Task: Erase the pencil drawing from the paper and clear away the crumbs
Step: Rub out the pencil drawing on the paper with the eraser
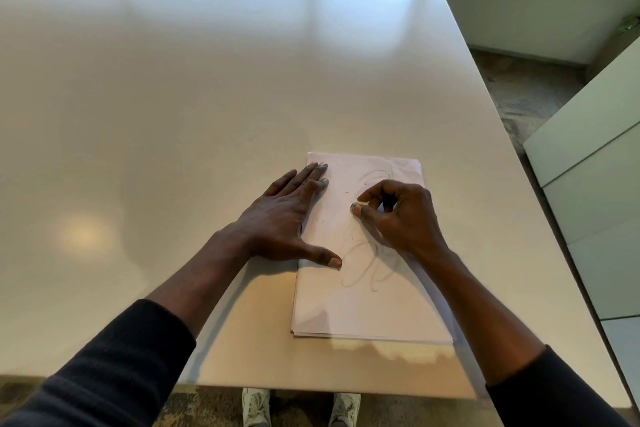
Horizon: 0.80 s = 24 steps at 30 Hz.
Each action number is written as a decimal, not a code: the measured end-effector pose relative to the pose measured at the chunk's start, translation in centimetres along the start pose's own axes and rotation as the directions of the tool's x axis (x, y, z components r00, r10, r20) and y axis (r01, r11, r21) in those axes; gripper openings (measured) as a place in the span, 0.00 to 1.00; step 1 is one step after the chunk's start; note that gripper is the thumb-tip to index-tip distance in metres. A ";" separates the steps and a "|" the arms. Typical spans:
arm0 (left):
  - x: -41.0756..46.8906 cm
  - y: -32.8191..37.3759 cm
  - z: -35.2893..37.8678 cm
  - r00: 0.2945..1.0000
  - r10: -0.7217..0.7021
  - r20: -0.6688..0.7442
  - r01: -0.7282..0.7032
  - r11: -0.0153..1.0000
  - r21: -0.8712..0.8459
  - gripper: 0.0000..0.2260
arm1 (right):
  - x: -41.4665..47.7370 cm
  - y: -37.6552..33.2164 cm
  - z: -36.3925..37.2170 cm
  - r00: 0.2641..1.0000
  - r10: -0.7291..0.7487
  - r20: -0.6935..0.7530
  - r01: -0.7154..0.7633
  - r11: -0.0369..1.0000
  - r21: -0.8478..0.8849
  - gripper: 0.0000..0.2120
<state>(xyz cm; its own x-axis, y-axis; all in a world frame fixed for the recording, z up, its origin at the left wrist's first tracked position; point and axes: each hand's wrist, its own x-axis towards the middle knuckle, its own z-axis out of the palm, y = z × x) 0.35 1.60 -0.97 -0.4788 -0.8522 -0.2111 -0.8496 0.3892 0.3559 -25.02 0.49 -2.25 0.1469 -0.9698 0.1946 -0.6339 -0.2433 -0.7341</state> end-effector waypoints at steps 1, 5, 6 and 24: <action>0.0 0.0 0.0 1.000 -0.002 0.001 0.002 1.000 -0.004 0.65 | -0.2 -0.2 0.1 0.999 -0.029 0.026 0.028 0.999 0.020 0.08; 0.1 -0.1 0.1 1.000 0.001 -0.003 -0.001 1.000 -0.010 0.65 | -0.7 -0.4 0.2 0.988 -0.074 0.133 0.067 0.996 0.059 0.08; 0.0 -0.1 0.1 1.000 0.003 -0.001 -0.003 1.000 -0.009 0.65 | -0.3 -0.2 0.2 0.993 -0.048 0.112 0.044 0.998 0.040 0.08; 1.4 1.5 0.0 0.984 -0.001 -0.177 -0.005 0.999 -0.035 0.59 | 0.6 0.0 0.0 0.998 0.062 0.020 -0.062 0.998 0.009 0.07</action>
<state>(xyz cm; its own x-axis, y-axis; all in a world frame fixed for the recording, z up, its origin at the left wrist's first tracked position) -1.59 0.97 -0.69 -0.4312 -0.9010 -0.0467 -0.8389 0.3814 0.3884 -24.93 -0.13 -2.13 0.1225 -0.9831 0.1361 -0.6352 -0.1831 -0.7503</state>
